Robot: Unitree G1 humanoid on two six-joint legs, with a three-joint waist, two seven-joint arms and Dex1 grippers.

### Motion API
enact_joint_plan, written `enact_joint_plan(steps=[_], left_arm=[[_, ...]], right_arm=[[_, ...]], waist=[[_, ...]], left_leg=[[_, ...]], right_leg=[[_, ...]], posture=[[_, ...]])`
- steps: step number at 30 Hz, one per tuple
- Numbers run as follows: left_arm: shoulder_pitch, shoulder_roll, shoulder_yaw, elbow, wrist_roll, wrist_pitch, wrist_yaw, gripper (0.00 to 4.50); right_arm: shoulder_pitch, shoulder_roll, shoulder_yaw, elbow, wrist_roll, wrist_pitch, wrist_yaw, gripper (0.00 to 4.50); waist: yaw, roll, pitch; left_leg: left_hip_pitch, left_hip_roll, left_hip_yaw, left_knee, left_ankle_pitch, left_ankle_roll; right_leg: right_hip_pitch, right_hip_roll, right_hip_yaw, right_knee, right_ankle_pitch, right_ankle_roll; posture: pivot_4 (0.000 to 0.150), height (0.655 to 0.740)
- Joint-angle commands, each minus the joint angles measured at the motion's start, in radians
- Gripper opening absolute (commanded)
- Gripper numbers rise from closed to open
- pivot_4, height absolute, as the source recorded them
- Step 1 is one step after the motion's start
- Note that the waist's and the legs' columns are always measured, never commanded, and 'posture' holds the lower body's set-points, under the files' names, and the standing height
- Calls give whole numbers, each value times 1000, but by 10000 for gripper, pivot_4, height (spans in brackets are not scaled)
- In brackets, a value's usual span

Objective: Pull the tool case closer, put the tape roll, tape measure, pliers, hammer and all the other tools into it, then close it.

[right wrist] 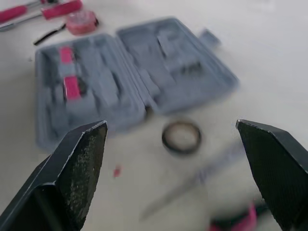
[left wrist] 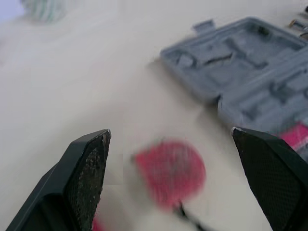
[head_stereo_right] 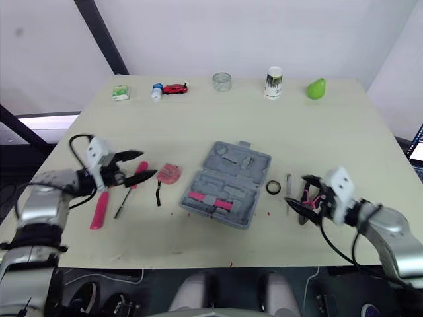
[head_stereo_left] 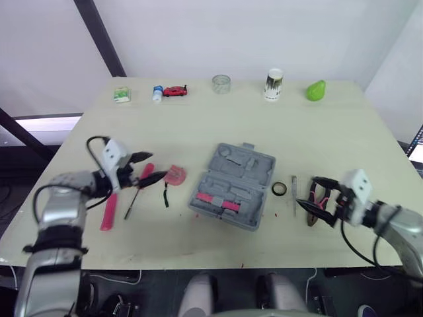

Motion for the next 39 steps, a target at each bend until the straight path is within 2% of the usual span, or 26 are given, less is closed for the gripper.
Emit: enact_joint_plan(steps=[1, 4, 5, 7, 8, 9, 11, 15, 22, 39], left_arm=[[-103, -40, -48, 165, 48, -66, -47, 36049], [-193, -80, -83, 305, 96, -127, -60, 20989], [-220, -90, -93, 348, 111, -143, -64, 15549], [-257, -106, -105, 409, 133, -162, -67, 7715], [-275, -113, -110, 439, 145, -172, -65, 2539], [-290, -119, -115, 466, 158, -181, -62, 42], [-319, -132, -126, 515, 185, -197, -48, 0], [-365, -163, -139, 579, 229, -191, -32, 0], [-402, -193, -145, 630, 285, -185, 8, 0], [-422, -246, -142, 661, 348, -160, 58, 0]], right_arm=[[-104, 15, 85, 34, -60, 51, -23, 45000], [-202, 34, 158, 84, -105, 97, -30, 45000], [-235, 44, 178, 103, -122, 113, -38, 42537], [-284, 63, 207, 134, -146, 124, -45, 37654], [-303, 71, 225, 144, -155, 135, -44, 32024], [-317, 75, 244, 151, -166, 144, -39, 27701], [-340, 75, 286, 170, -199, 166, -34, 17447], [-362, 77, 350, 202, -251, 198, -28, 147], [-384, 81, 416, 268, -351, 176, -28, 147], [-428, 192, 410, 352, -403, 108, -41, 147]], waist=[[-1, 0, 0], [1, 0, 0], [0, -1, 0], [0, -1, 1], [0, -1, 1], [0, -1, 1], [0, -1, 1], [3, -1, 1], [-2, -1, 1], [-24, -1, 1]], left_leg=[[-2, 0, 0, 0, 0, 0], [-13, -1, -1, 2, 0, 0], [-14, -1, -1, 2, 0, 0], [-15, -1, -1, 2, 0, 0], [-14, -1, -1, 2, 0, 0], [-14, -1, -1, 2, 0, 0], [-14, -1, -2, 2, 0, 1], [-15, -1, -2, 2, 0, 1], [-15, -1, -2, 3, 0, 1], [-15, -1, -2, 4, 0, 0]], right_leg=[[-2, 0, 1, 0, 0, 0], [-12, 1, 0, 0, 1, 1], [-13, 0, 0, 0, 1, 1], [-13, 0, 0, 0, 1, 1], [-13, 0, 0, 0, 1, 1], [-13, 0, 0, 0, 1, 1], [-13, 0, 0, 1, 1, 1], [-13, 0, 0, 1, 1, 1], [-13, 0, 0, 1, 1, 2], [-13, 0, 0, 2, 2, 2]], posture=[[1500, 7400], [1500, 7400], [1500, 7400], [1500, 7400], [1500, 7400], [1500, 7400], [1500, 7400], [1500, 7400], [1500, 7400], [1500, 7400]])
